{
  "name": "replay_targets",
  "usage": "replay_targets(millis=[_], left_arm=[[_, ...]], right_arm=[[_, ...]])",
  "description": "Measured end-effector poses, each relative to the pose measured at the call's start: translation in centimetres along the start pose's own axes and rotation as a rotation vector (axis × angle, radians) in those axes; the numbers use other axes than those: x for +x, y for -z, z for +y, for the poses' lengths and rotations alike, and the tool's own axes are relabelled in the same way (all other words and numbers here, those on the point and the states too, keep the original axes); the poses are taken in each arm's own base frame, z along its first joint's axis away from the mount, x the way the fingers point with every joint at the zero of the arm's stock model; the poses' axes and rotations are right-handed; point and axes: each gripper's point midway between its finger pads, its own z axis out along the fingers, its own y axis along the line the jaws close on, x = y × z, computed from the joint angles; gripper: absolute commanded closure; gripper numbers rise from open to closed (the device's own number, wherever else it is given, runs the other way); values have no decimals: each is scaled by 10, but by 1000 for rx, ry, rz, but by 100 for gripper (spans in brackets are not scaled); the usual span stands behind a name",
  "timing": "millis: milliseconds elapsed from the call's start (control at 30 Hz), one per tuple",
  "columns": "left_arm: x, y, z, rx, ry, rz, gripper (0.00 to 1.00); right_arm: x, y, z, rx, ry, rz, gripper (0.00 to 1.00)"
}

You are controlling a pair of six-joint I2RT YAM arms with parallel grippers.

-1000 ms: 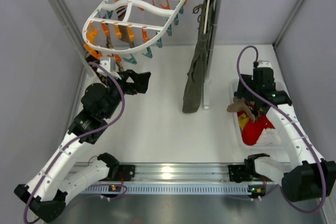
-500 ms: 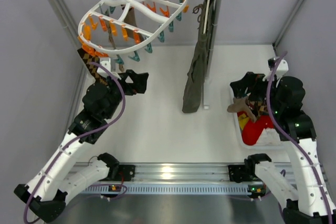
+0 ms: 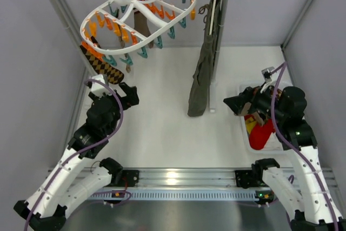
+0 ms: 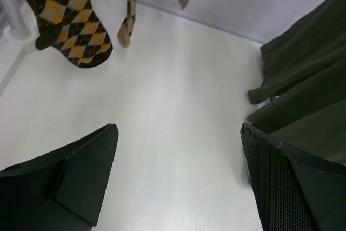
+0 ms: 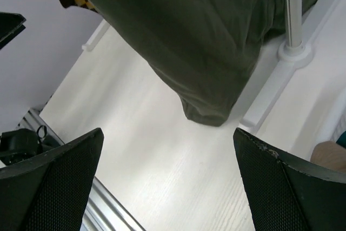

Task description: Remove the socks clipped to the hanger

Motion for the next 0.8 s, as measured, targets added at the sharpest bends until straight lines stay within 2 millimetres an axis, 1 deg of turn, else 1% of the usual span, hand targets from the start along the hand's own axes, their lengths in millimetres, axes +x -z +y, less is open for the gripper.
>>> replay_targets(millis=[67,100,200,300,467,600,733,800], left_arm=[[6,0,8,-33,6,6,2],[9,1,11,-43,9,7,2],[15,2,17,-63,15,14,2],[16,3,18,-68,15,16,2],[17,3,20,-75,8,23,2],[17,4,25,-100,-3,24,2],[14,7,29,-113,-3,15,2],[12,8,30,-116,-3,12,2]], right_arm=[[12,-5,-8,11,-19,26,1],[19,-8,-16,39,-32,36,2],[40,-16,-48,165,-84,68,2],[60,-24,-83,303,-127,109,3],[79,-37,-129,483,-180,170,2],[92,-37,-158,607,-211,186,1],[109,-30,-183,696,-246,190,2],[117,-24,-194,729,-274,186,2]])
